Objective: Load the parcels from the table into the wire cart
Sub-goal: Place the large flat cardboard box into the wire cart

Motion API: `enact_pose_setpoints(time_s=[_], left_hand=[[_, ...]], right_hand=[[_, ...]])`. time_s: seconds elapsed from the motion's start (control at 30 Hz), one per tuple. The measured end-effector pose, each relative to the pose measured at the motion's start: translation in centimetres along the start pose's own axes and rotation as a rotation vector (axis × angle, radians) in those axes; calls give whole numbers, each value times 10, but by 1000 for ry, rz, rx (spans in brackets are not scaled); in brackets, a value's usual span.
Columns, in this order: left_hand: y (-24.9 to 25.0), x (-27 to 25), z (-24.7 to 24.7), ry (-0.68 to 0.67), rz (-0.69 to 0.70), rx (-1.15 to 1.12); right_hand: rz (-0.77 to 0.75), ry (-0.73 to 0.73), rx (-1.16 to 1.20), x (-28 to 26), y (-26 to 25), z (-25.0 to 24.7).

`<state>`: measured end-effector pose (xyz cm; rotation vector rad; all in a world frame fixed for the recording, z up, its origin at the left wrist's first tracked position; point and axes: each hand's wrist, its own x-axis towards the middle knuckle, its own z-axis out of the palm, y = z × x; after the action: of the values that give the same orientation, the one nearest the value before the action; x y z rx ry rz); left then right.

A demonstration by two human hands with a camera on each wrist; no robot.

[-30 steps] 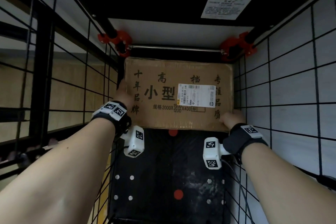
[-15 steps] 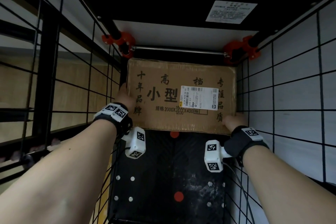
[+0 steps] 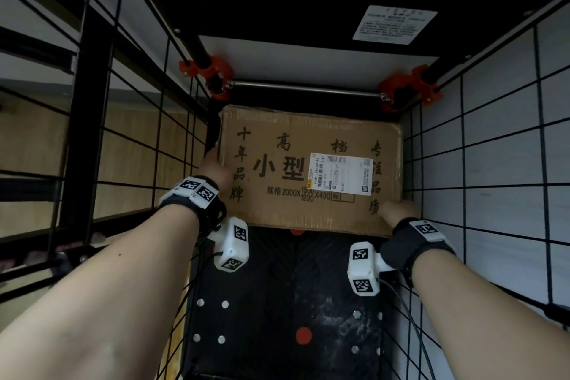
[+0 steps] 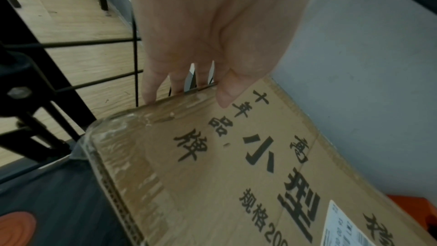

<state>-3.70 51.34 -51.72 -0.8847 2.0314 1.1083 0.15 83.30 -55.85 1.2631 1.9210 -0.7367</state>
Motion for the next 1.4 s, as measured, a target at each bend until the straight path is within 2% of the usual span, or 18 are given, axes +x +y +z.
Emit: enact_pose_setpoints(time_s=[0.27,0.37,0.47,0.67,0.93,1.1,1.23,1.4], left_hand=[[-9,-2,2,-29,-66,17],[-8,-5,4,9,-53,9],[-1,-13,3,66,3,12],[32,-49,-10,79,116,151],[77,-128,-41,122,336,475],[101,-187,-69,188,550,693],[113,-244,-105,206,684,763],[110,-324,-171,342,854,788]], right_hand=[[-13,-11,-12,-2,3,-2],[-9,-4,19,-6,2,-2],[-74,31,30,-15,-1,-3],[-300,61,-159,-61,-19,-13],[-533,77,-376,-186,-58,-54],[-667,142,-449,-275,-71,-76],[-765,222,-471,-354,-75,-85],[-817,301,-461,-455,-67,-83]])
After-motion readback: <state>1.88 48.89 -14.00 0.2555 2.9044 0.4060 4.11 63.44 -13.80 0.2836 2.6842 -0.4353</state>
